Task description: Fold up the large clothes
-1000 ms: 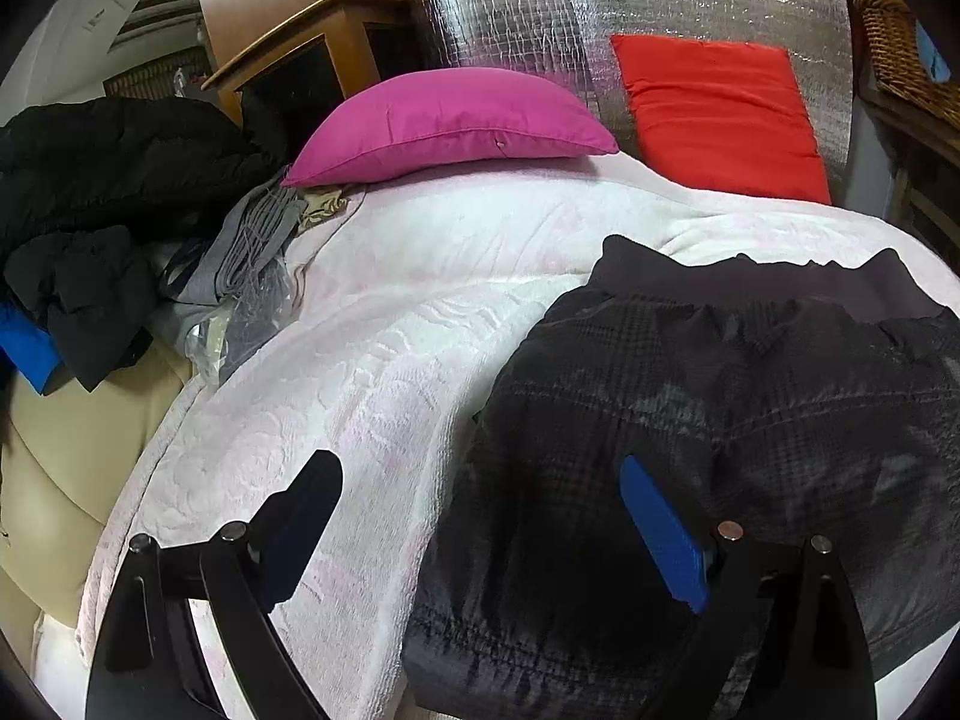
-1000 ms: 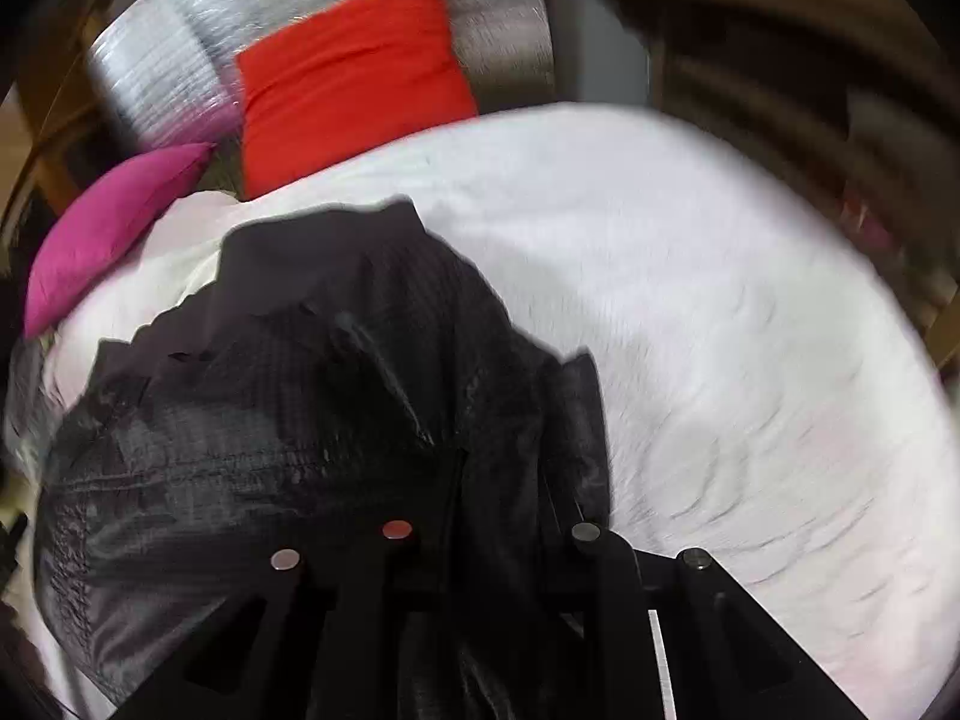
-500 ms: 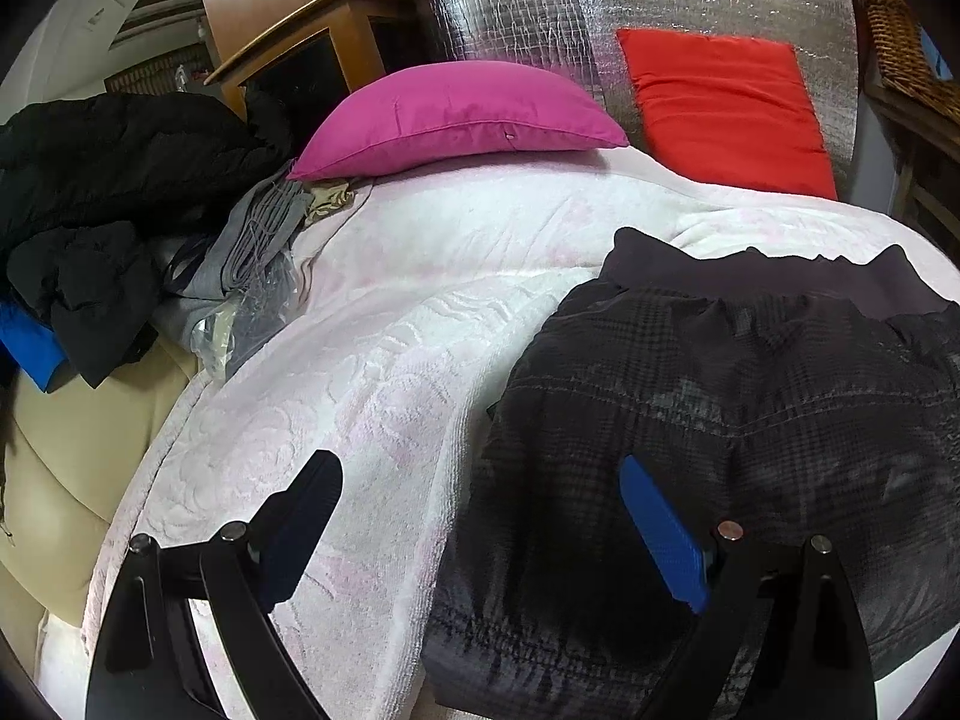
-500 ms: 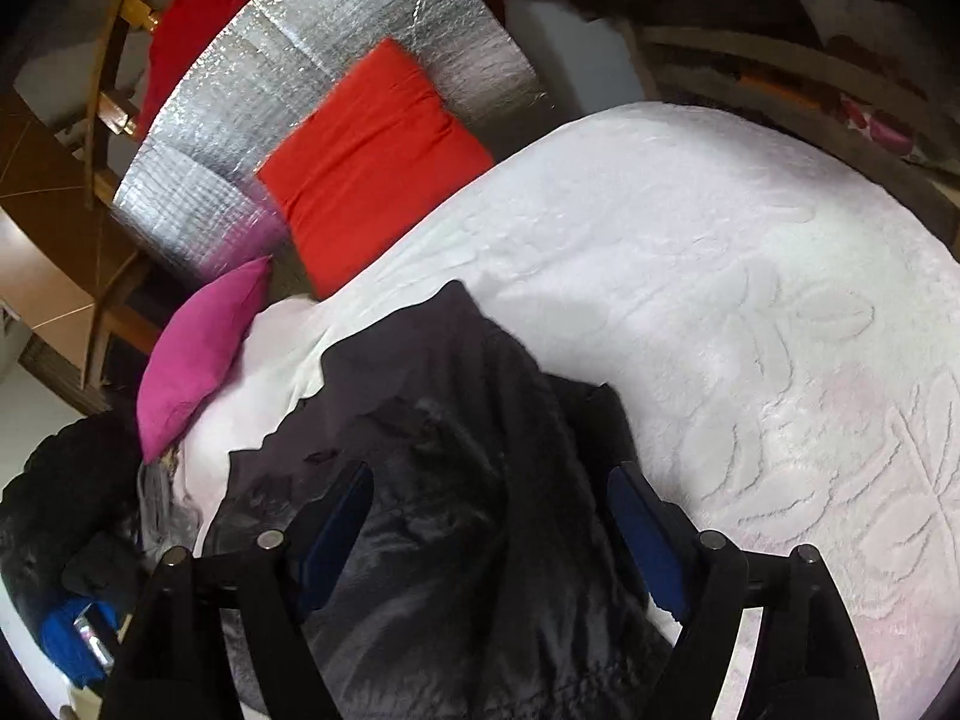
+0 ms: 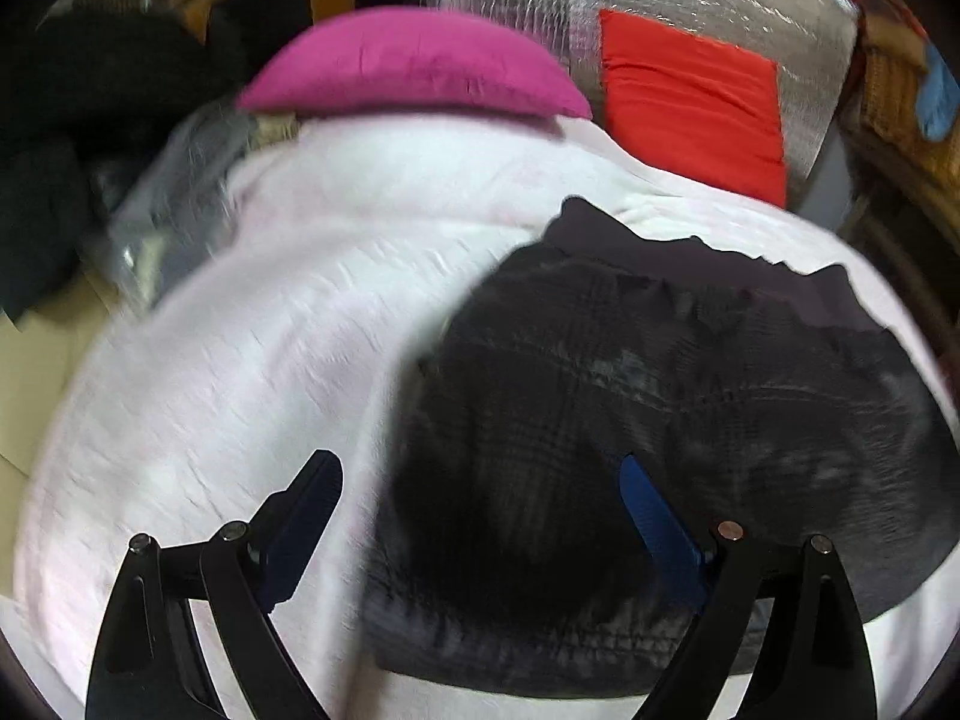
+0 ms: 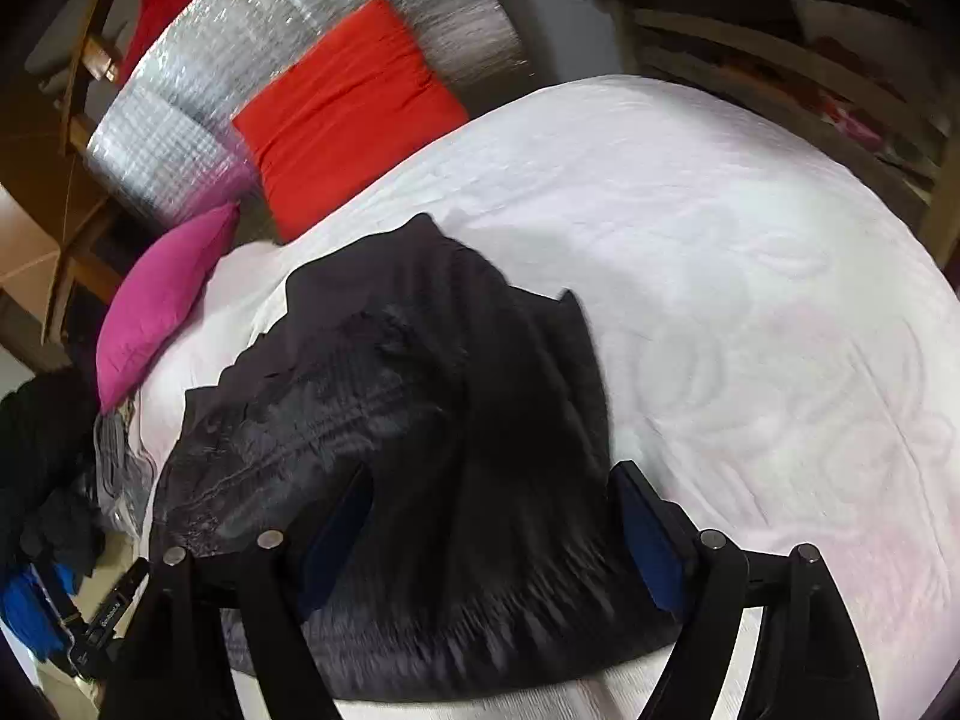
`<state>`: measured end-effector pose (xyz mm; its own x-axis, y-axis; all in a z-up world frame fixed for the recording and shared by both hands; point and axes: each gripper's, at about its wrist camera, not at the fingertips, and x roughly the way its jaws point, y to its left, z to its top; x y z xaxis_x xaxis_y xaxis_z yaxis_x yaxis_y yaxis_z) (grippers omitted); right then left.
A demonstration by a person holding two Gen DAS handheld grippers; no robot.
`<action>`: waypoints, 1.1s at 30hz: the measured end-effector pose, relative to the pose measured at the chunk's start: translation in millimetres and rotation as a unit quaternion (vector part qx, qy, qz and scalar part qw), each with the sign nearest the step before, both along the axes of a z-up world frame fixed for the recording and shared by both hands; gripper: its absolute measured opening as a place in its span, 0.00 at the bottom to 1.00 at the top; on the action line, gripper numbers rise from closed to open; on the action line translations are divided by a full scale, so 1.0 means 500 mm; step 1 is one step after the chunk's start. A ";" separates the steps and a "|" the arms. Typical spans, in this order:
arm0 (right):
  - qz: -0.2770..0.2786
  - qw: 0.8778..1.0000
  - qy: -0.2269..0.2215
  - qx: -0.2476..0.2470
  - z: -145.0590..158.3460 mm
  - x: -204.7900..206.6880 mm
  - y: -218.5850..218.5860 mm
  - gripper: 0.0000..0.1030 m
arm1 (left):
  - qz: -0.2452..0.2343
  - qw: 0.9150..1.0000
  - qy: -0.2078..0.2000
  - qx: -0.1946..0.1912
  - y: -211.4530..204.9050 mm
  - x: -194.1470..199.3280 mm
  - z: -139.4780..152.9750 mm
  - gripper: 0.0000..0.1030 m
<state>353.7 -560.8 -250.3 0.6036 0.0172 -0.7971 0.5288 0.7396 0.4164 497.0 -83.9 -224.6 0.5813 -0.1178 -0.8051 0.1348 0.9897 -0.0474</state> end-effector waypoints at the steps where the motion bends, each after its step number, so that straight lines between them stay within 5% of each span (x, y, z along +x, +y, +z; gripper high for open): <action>1: -0.004 1.000 -0.002 0.003 0.002 -0.009 -0.002 0.81 | 0.004 1.000 0.001 -0.002 0.004 0.000 -0.002 0.91; 5: -0.027 1.000 0.010 0.011 -0.013 -0.038 -0.021 0.81 | -0.009 1.000 0.025 0.003 0.001 0.002 -0.027 0.91; 12: -0.058 0.990 -0.035 0.124 -0.016 -0.113 -0.053 0.81 | 0.004 0.998 0.047 -0.052 0.030 -0.014 -0.009 0.78; 20: -0.075 0.964 -0.046 0.253 -0.071 -0.167 -0.026 0.81 | 0.059 0.993 0.073 -0.066 0.097 -0.067 -0.019 0.81; 29: -0.084 0.957 -0.064 0.271 -0.132 -0.099 0.018 0.81 | 0.060 0.983 0.114 -0.129 0.084 -0.097 -0.045 0.82; 33: -0.088 0.966 -0.067 0.235 -0.135 -0.074 0.024 0.82 | 0.072 0.978 0.120 -0.152 0.084 -0.073 -0.062 0.87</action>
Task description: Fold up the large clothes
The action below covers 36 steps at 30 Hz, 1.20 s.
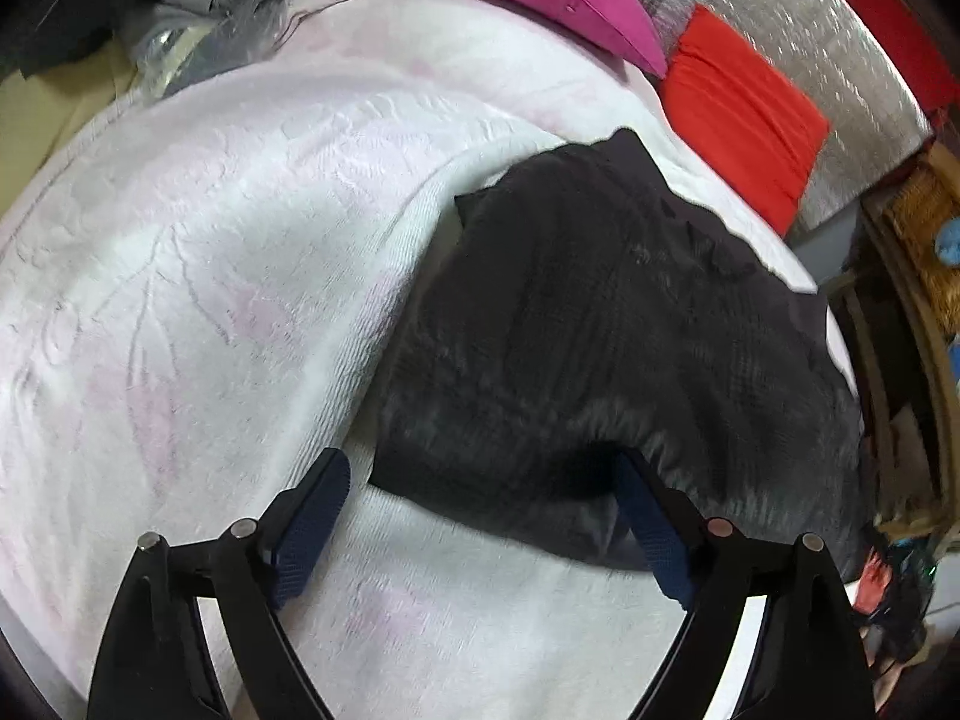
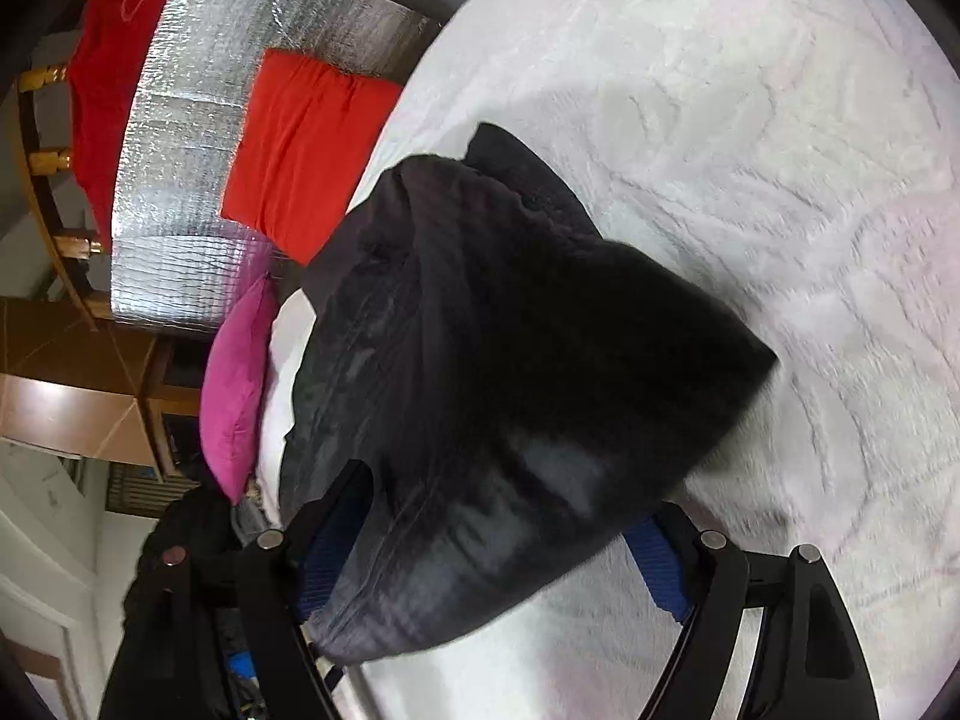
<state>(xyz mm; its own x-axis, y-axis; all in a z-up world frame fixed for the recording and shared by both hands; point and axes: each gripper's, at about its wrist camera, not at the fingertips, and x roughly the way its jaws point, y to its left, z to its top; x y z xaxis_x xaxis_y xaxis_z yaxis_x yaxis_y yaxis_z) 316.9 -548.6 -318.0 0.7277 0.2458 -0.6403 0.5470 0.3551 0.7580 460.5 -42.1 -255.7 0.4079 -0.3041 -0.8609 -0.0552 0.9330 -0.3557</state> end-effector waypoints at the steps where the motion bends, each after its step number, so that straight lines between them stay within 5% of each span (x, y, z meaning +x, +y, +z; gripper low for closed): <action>1: 0.002 1.000 0.002 -0.008 0.001 0.005 0.003 0.82 | 0.003 1.000 0.001 -0.012 0.002 0.009 -0.003 0.87; 3: 0.004 0.999 0.009 -0.041 0.007 0.015 0.008 0.79 | 0.010 0.999 -0.007 -0.035 0.005 0.019 -0.008 0.84; 8: 0.001 0.996 0.010 -0.091 0.031 0.024 0.014 0.59 | 0.010 0.999 -0.044 -0.029 -0.010 0.025 0.006 0.40; 11: 0.004 0.992 -0.004 -0.125 0.058 0.025 0.019 0.52 | 0.006 0.997 -0.073 -0.018 -0.015 0.012 0.028 0.27; 15: 0.006 0.993 0.012 -0.119 0.044 0.034 0.017 0.52 | 0.013 0.998 -0.058 -0.001 -0.017 0.011 0.015 0.36; 17: 0.006 0.995 0.022 -0.092 0.029 0.031 0.006 0.57 | 0.035 0.999 -0.037 0.012 -0.011 0.005 0.004 0.51; 19: -0.002 0.998 0.021 -0.053 0.021 0.023 -0.007 0.60 | 0.053 0.998 -0.025 0.025 0.012 -0.018 0.015 0.77; 24: -0.004 1.000 0.000 -0.027 0.027 0.017 -0.017 0.69 | 0.061 0.997 -0.028 0.033 0.019 -0.074 0.044 0.82; 30: -0.015 1.000 -0.007 -0.008 0.016 0.014 -0.025 0.76 | 0.008 0.996 0.047 -0.072 -0.026 -0.073 -0.019 0.82; 36: -0.012 1.000 -0.020 -0.020 0.002 0.035 -0.022 0.77 | 0.084 0.985 0.023 -0.149 0.003 -0.036 -0.038 0.82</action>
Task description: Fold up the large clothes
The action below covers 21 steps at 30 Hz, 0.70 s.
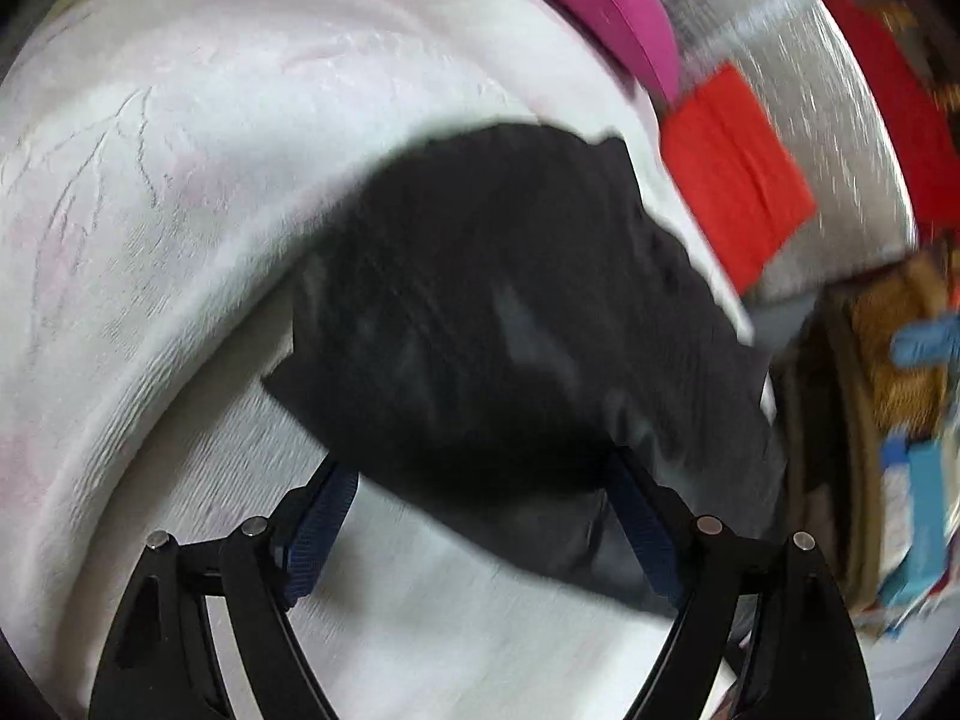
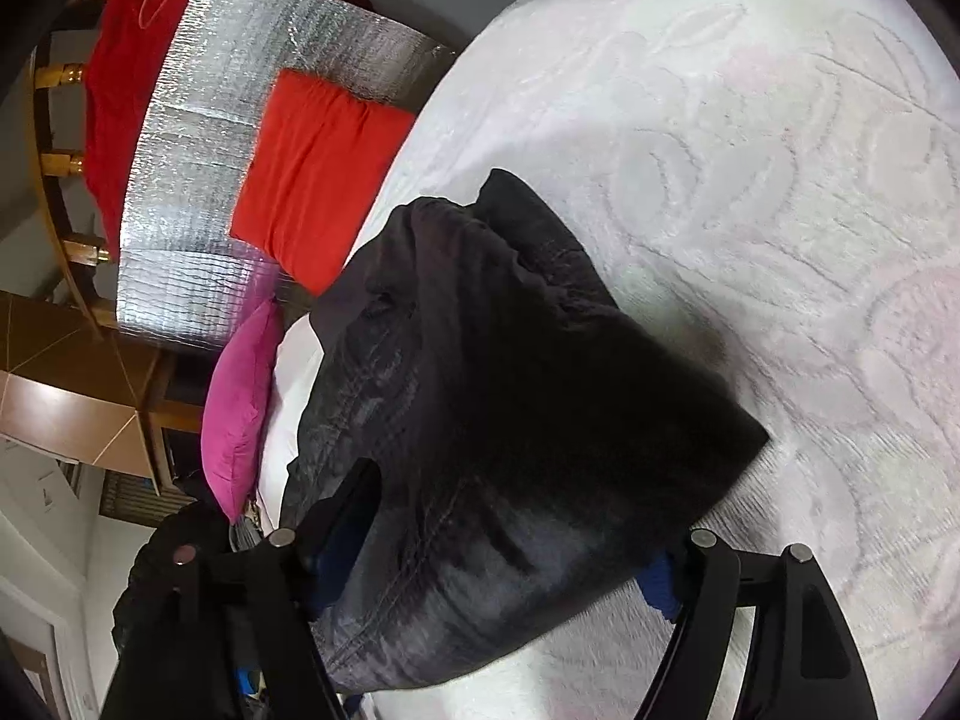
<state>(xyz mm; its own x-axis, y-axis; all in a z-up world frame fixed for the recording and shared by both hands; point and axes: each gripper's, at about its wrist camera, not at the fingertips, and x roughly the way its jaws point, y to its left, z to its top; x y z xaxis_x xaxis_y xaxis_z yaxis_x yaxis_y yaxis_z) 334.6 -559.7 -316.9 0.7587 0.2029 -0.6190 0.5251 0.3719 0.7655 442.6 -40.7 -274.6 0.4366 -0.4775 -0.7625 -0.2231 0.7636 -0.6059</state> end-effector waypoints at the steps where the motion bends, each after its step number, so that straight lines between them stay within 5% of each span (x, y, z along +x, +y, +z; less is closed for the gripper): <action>1: 0.000 1.000 -0.001 -0.002 -0.004 0.003 0.000 0.77 | 0.013 1.000 0.003 -0.014 0.006 0.005 -0.007 0.82; 4: -0.004 1.000 -0.005 -0.011 -0.028 0.018 -0.006 0.75 | 0.048 0.997 0.006 -0.057 0.024 0.016 -0.032 0.80; 6: -0.006 1.000 -0.008 -0.026 -0.027 0.024 -0.008 0.71 | 0.063 0.996 -0.001 -0.063 0.027 0.014 -0.036 0.70; 10: 0.004 0.998 -0.004 -0.066 -0.003 0.037 0.011 0.47 | 0.057 0.998 -0.026 -0.029 0.020 0.002 -0.015 0.45; 13: 0.014 0.995 -0.013 -0.095 0.027 0.032 0.020 0.39 | 0.053 0.997 -0.052 -0.007 0.000 -0.011 0.005 0.34; 21: 0.043 0.994 -0.014 -0.104 0.083 -0.055 0.035 0.38 | 0.015 0.997 -0.065 0.033 0.012 -0.118 0.049 0.30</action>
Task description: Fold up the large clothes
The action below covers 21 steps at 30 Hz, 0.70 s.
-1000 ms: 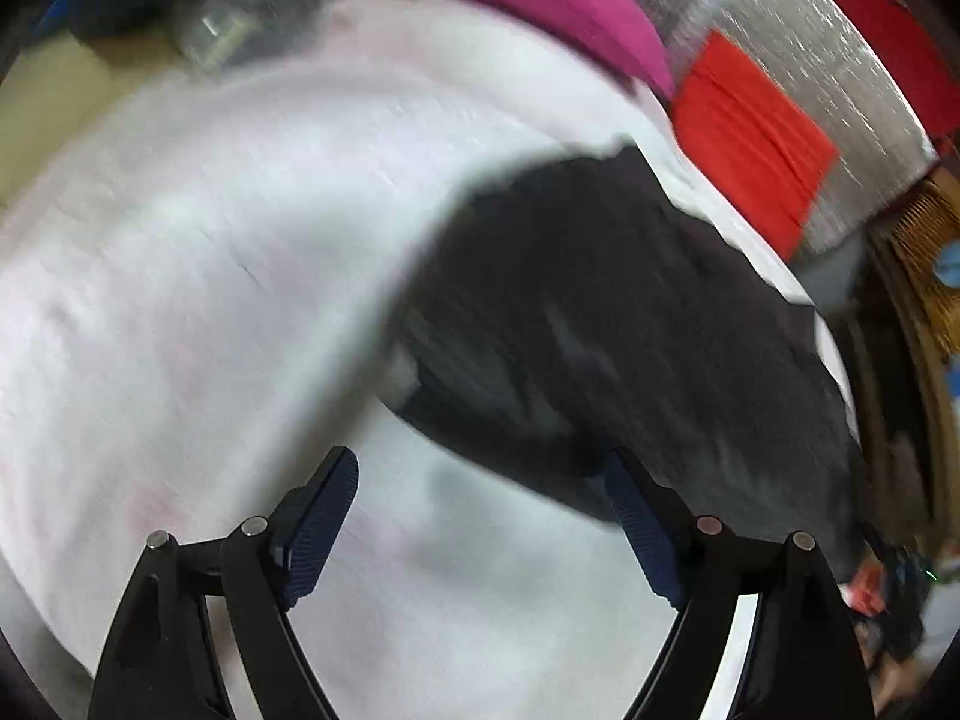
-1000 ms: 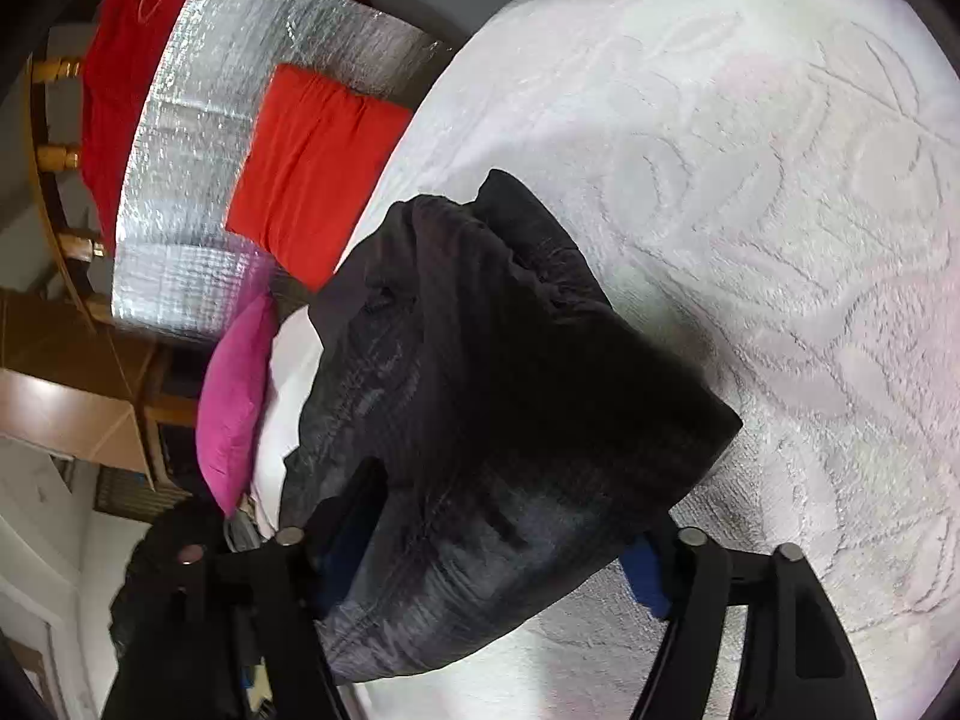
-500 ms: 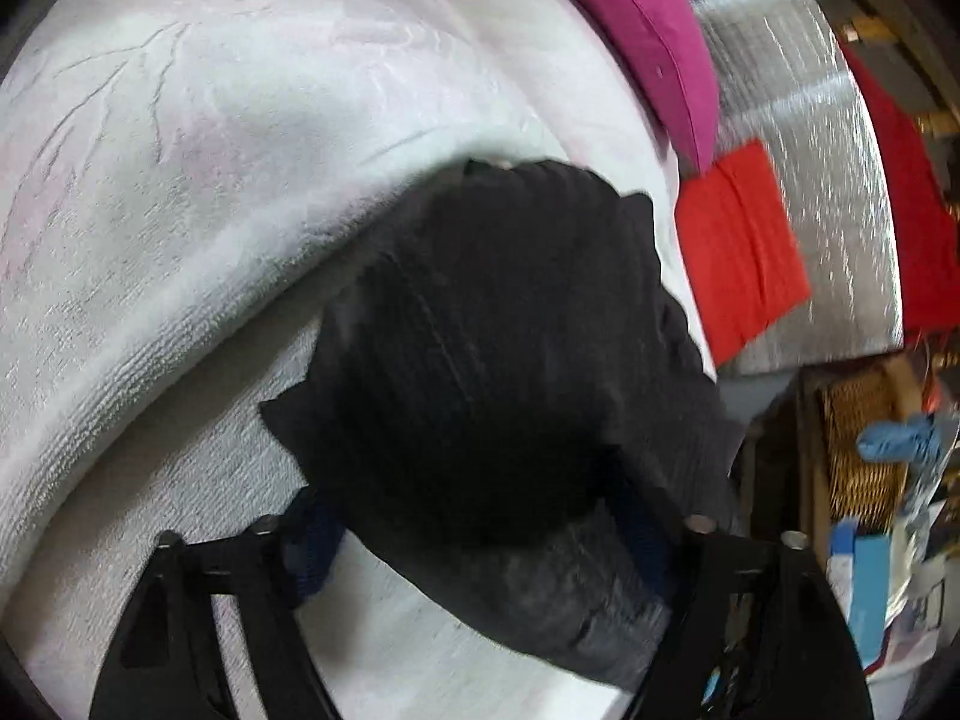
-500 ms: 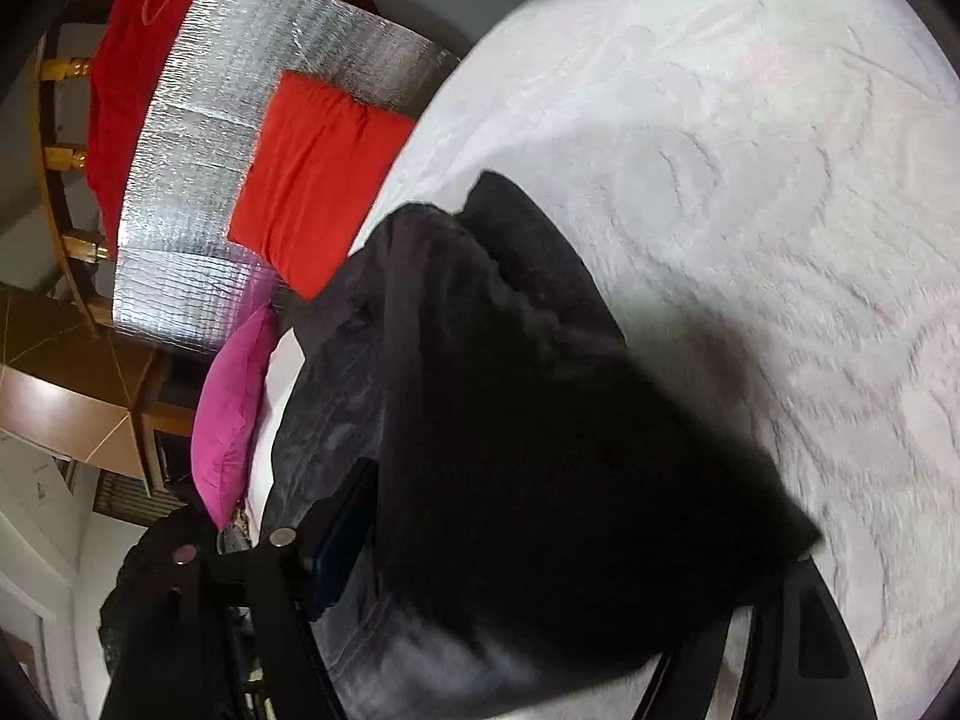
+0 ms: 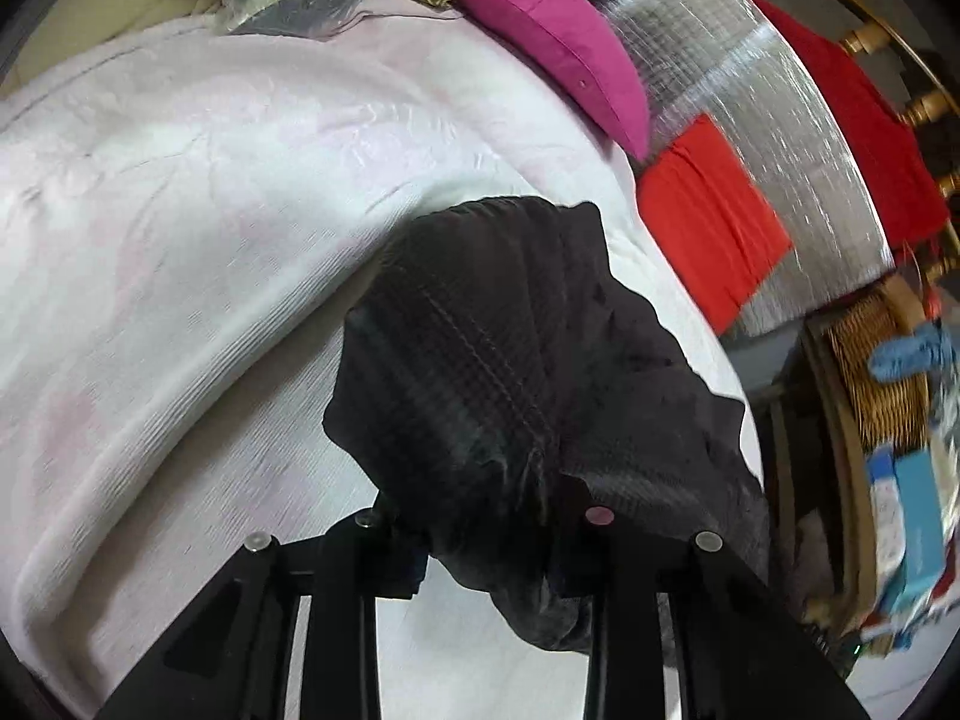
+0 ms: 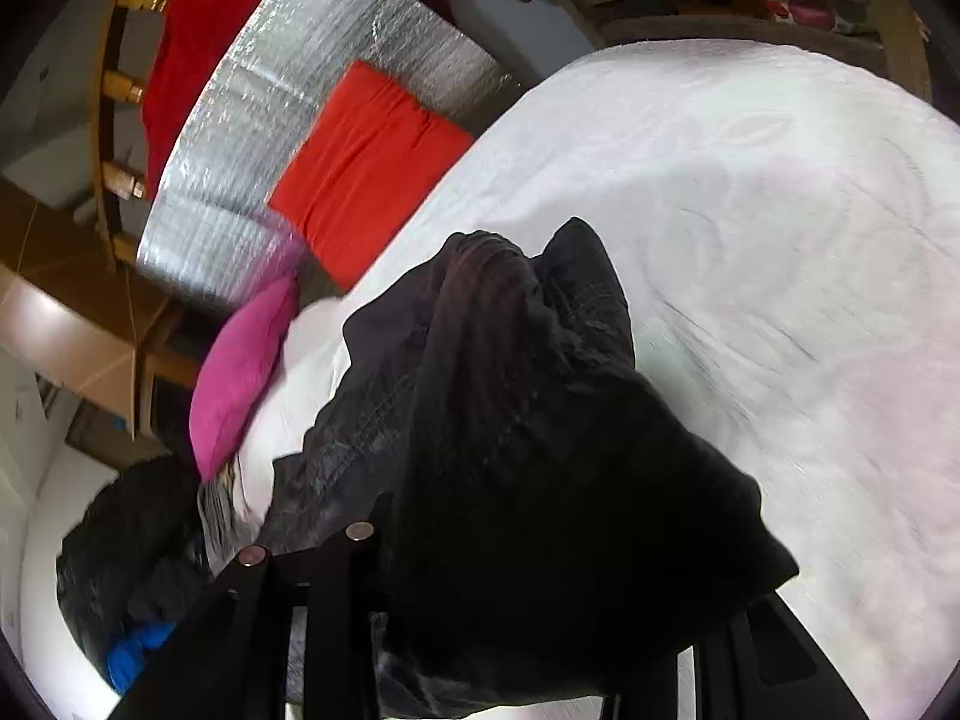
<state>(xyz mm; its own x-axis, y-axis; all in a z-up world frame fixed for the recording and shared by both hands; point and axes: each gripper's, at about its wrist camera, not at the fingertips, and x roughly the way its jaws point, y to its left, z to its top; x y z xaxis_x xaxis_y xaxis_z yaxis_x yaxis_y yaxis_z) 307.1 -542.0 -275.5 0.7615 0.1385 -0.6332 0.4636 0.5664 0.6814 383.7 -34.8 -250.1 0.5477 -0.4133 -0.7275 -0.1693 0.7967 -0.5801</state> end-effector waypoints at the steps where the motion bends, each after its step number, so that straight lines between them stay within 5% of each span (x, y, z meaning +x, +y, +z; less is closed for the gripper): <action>1: 0.008 1.000 0.005 -0.003 0.000 -0.016 0.000 0.38 | -0.009 1.000 0.000 0.004 0.001 -0.021 -0.001 0.30; 12: 0.041 0.999 0.017 -0.012 -0.032 -0.186 0.029 0.38 | -0.008 0.999 -0.014 0.040 0.025 -0.204 -0.010 0.30; 16: 0.030 1.000 0.007 -0.005 -0.033 -0.234 0.048 0.38 | -0.006 0.999 -0.008 0.049 0.026 -0.188 -0.024 0.32; 21: 0.000 0.997 0.060 0.048 -0.086 -0.237 0.027 0.65 | -0.021 0.996 0.017 0.079 0.015 -0.163 -0.046 0.51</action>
